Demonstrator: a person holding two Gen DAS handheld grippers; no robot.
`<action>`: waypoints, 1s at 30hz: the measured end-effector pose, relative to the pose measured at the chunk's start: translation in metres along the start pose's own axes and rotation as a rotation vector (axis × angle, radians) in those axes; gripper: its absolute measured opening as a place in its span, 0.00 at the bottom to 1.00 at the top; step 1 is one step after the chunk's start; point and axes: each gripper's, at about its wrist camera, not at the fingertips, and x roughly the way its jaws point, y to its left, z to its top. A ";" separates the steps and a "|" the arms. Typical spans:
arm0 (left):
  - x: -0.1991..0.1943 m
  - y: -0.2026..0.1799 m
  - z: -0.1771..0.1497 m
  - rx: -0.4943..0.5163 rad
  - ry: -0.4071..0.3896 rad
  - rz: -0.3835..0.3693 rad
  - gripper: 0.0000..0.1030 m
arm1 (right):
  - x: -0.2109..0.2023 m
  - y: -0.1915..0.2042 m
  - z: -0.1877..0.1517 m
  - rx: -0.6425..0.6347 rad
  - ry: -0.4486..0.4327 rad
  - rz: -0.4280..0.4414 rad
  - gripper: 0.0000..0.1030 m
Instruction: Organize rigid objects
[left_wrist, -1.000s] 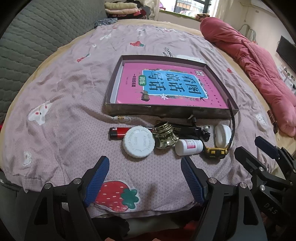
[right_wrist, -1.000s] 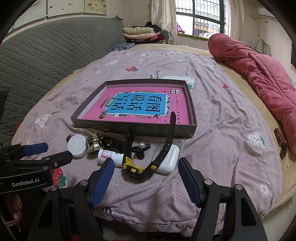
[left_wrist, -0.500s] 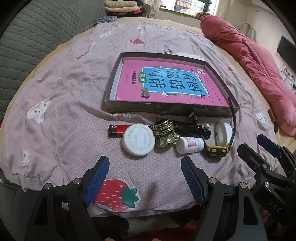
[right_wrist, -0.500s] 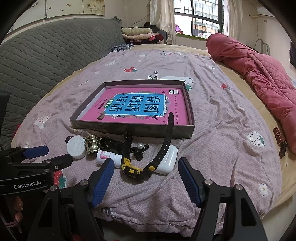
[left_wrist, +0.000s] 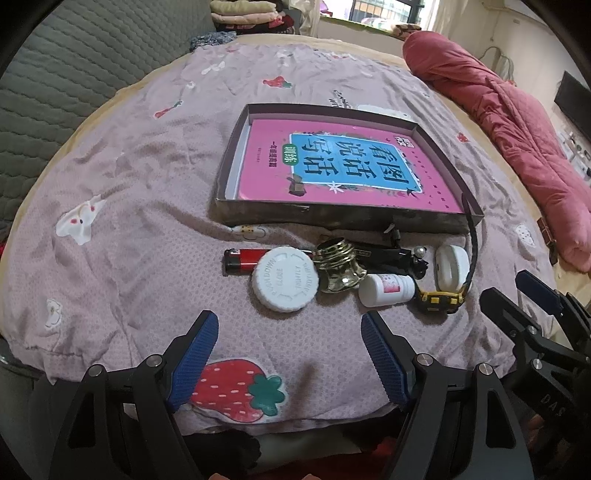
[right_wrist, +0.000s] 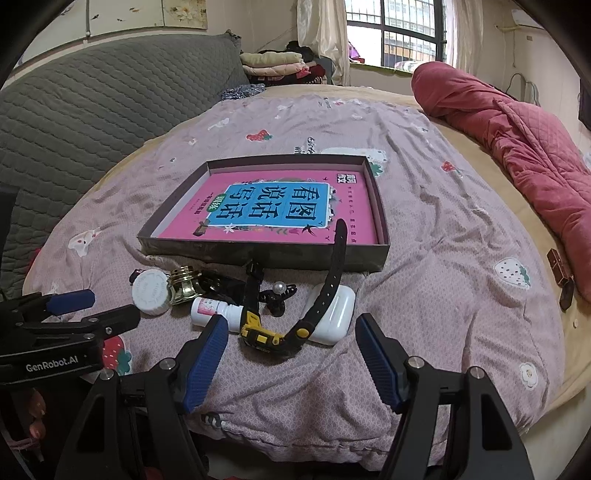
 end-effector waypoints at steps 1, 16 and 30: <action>0.001 0.001 0.000 -0.003 0.003 0.003 0.78 | 0.001 -0.001 0.000 0.004 0.001 0.001 0.69; 0.020 0.025 0.002 -0.041 0.029 0.050 0.78 | 0.018 0.001 -0.005 -0.016 0.050 0.023 0.69; 0.037 0.018 0.001 -0.003 0.038 0.072 0.78 | 0.034 0.004 -0.010 -0.033 0.105 0.075 0.69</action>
